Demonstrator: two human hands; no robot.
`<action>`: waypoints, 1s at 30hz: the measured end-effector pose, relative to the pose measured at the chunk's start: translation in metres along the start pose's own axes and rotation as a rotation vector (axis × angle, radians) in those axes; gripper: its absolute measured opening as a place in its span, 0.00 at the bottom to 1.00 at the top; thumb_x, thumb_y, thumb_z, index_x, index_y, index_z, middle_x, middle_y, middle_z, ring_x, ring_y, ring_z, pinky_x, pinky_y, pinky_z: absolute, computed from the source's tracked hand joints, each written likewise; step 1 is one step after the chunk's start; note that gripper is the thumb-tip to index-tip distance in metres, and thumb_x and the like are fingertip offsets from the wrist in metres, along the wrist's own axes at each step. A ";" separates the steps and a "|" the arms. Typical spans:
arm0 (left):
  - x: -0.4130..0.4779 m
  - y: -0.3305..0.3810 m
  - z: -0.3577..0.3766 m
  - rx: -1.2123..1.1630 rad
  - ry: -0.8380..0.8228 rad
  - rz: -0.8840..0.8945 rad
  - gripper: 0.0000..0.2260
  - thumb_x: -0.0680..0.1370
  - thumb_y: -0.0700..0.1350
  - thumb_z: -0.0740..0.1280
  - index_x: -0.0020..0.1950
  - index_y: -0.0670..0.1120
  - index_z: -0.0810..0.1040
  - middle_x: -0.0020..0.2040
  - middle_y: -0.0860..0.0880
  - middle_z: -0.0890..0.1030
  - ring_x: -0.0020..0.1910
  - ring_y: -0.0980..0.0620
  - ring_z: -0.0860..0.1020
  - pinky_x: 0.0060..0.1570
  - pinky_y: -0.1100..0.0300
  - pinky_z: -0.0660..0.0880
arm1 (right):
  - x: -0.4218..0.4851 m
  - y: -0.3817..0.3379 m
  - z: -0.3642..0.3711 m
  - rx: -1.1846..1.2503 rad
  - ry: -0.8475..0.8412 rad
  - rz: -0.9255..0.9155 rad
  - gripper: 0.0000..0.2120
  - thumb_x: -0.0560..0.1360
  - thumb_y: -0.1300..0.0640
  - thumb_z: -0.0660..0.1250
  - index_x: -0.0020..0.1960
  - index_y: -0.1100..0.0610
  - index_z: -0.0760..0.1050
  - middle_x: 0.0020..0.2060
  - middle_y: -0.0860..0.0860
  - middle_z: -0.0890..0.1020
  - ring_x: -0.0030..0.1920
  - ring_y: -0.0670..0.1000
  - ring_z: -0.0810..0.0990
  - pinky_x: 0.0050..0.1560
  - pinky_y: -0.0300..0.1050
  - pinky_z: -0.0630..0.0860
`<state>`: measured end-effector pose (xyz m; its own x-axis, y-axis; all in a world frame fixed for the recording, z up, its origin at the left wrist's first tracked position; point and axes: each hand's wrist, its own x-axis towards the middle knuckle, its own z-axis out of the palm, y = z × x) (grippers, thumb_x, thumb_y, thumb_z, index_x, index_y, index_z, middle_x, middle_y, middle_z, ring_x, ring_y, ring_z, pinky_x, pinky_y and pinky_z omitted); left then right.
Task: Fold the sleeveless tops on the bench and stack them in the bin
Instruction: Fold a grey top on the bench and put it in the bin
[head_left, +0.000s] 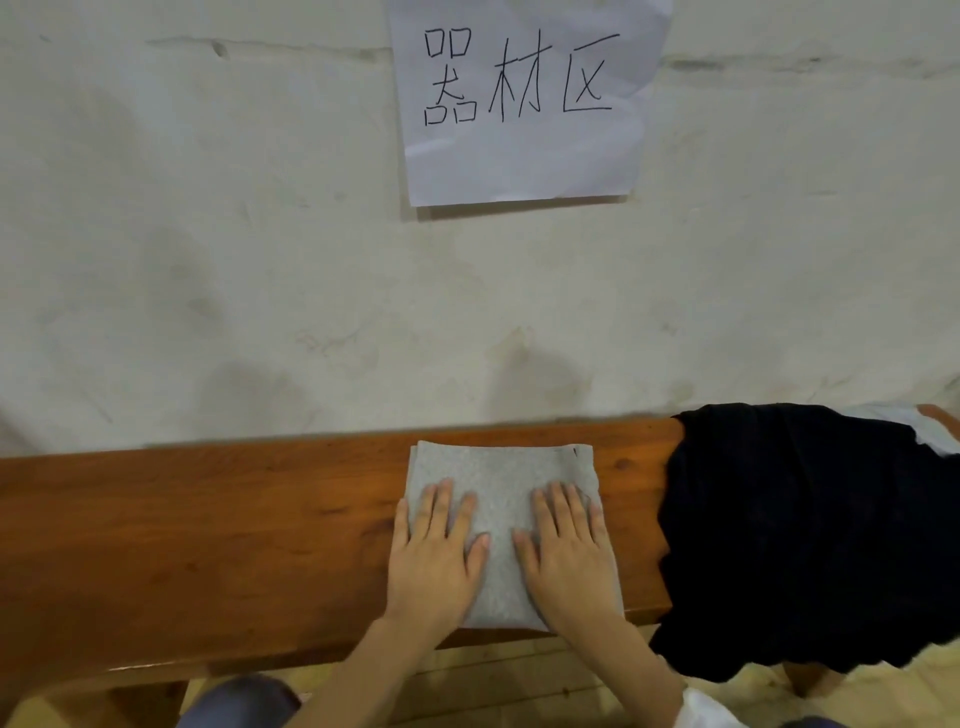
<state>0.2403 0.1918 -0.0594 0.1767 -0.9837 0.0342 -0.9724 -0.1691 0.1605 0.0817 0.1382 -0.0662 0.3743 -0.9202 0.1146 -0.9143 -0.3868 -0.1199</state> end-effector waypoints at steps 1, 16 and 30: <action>-0.001 0.002 -0.002 -0.016 -0.046 -0.017 0.31 0.81 0.59 0.40 0.66 0.47 0.76 0.66 0.42 0.75 0.66 0.44 0.73 0.70 0.45 0.53 | 0.001 -0.001 0.000 0.003 -0.035 0.009 0.33 0.81 0.41 0.39 0.71 0.59 0.68 0.69 0.58 0.71 0.71 0.56 0.67 0.71 0.54 0.51; -0.026 -0.020 -0.023 -0.105 0.087 -0.449 0.24 0.78 0.61 0.57 0.65 0.47 0.73 0.61 0.46 0.74 0.60 0.46 0.70 0.58 0.51 0.68 | -0.030 0.024 -0.048 0.446 -0.023 0.342 0.26 0.78 0.52 0.62 0.74 0.52 0.58 0.71 0.50 0.64 0.71 0.52 0.62 0.69 0.45 0.63; -0.015 0.007 -0.061 -0.818 -0.034 -0.148 0.27 0.80 0.41 0.63 0.76 0.48 0.56 0.59 0.49 0.73 0.51 0.43 0.78 0.45 0.56 0.73 | -0.023 0.016 -0.070 0.924 -0.089 0.530 0.24 0.75 0.55 0.64 0.68 0.50 0.59 0.57 0.54 0.76 0.55 0.58 0.77 0.54 0.51 0.74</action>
<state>0.2400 0.2089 0.0014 0.2763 -0.9584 -0.0713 -0.5197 -0.2114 0.8277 0.0473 0.1577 -0.0014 0.0072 -0.9709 -0.2396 -0.5061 0.2031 -0.8382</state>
